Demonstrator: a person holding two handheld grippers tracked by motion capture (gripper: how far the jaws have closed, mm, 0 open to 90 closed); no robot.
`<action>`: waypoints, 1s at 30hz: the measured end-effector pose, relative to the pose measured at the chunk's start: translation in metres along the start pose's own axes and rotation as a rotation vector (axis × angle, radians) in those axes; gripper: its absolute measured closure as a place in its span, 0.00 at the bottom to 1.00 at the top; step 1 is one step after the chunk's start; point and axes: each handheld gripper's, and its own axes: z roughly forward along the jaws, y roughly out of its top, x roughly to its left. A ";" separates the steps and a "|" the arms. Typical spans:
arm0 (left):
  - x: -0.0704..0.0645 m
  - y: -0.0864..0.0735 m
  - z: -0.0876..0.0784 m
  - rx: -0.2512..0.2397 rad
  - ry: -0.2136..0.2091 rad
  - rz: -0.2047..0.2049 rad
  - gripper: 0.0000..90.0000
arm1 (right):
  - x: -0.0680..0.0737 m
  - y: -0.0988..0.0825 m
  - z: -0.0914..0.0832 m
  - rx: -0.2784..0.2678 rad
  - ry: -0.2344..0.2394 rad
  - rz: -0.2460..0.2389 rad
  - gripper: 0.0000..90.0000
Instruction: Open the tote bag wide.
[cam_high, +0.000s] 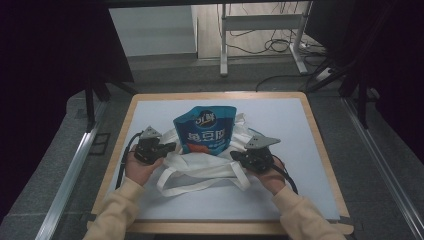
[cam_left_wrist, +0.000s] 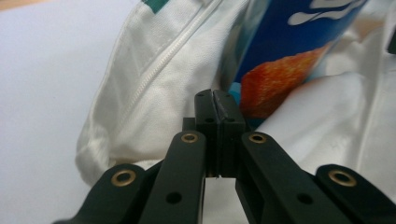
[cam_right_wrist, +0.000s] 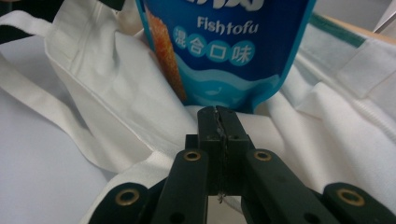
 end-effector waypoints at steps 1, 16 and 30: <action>0.001 0.002 0.002 0.009 -0.002 0.003 1.00 | 0.001 0.000 0.000 0.006 0.003 0.002 0.98; 0.017 0.010 0.028 0.065 0.041 -0.047 1.00 | 0.008 -0.019 0.009 0.104 0.052 -0.023 0.99; 0.024 0.011 0.036 0.076 0.038 -0.077 1.00 | 0.015 -0.035 0.012 0.145 0.067 -0.045 0.99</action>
